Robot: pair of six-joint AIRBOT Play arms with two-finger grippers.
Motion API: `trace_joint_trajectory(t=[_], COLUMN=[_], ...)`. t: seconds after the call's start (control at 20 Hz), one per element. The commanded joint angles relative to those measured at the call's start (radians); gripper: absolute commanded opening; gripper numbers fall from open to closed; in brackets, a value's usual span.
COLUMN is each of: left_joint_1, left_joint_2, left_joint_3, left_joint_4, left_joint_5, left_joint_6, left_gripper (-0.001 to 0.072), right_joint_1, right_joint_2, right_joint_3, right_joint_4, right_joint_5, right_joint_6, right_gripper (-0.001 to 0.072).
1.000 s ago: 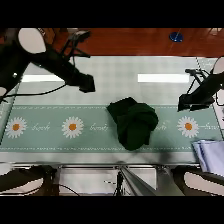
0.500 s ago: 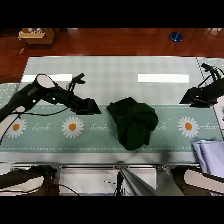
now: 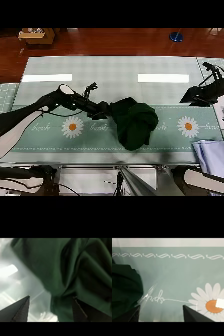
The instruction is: Fold the shirts.
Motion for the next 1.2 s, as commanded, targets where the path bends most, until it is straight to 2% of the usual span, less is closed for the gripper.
trace_joint_trajectory(t=[0.0, 0.1, 0.15, 0.2, 0.35, 0.4, 0.55, 0.7, 0.9, 1.15], left_joint_1=[-0.038, -0.047, -0.048, -0.048, -0.048, -0.047, -0.040, -0.026, -0.007, -0.004], left_joint_2=[-0.056, -0.083, -0.099, -0.115, -0.150, -0.154, -0.150, -0.125, -0.079, -0.067], left_joint_3=[0.067, 0.102, 0.116, 0.125, 0.132, 0.132, 0.132, 0.132, 0.132, 0.132], left_joint_4=[-0.024, -0.024, -0.024, -0.024, -0.023, -0.023, -0.023, -0.022, -0.022, -0.022], left_joint_5=[0.016, 0.021, 0.021, 0.021, 0.003, -0.006, -0.034, -0.066, -0.071, -0.085], left_joint_6=[-0.020, -0.064, -0.096, -0.125, -0.136, -0.136, -0.125, -0.092, -0.076, -0.076], left_gripper=[0.0624, 0.0621, 0.0597, 0.0506, 0.0081, 0.0036, 0.0034, 0.0034, 0.0034, 0.0034], right_joint_1=[-0.001, -0.001, -0.001, -0.001, -0.001, -0.001, -0.001, -0.001, -0.001, -0.001], right_joint_2=[0.001, 0.001, 0.001, 0.001, 0.001, 0.001, 0.001, 0.001, 0.001, 0.001], right_joint_3=[0.000, 0.000, 0.000, 0.000, 0.000, 0.000, 0.000, -0.037, -0.224, -0.459], right_joint_4=[0.001, 0.003, 0.003, 0.003, 0.003, 0.003, 0.037, 0.183, 0.388, 0.426], right_joint_5=[-0.007, -0.006, -0.005, -0.004, 0.000, 0.002, -0.002, -0.014, -0.065, -0.128], right_joint_6=[-0.001, 0.000, 0.000, 0.000, -0.001, -0.001, -0.022, -0.093, -0.202, -0.316], right_gripper=[0.0583, 0.0583, 0.0583, 0.0583, 0.0583, 0.0583, 0.0583, 0.0584, 0.0584, 0.0585])
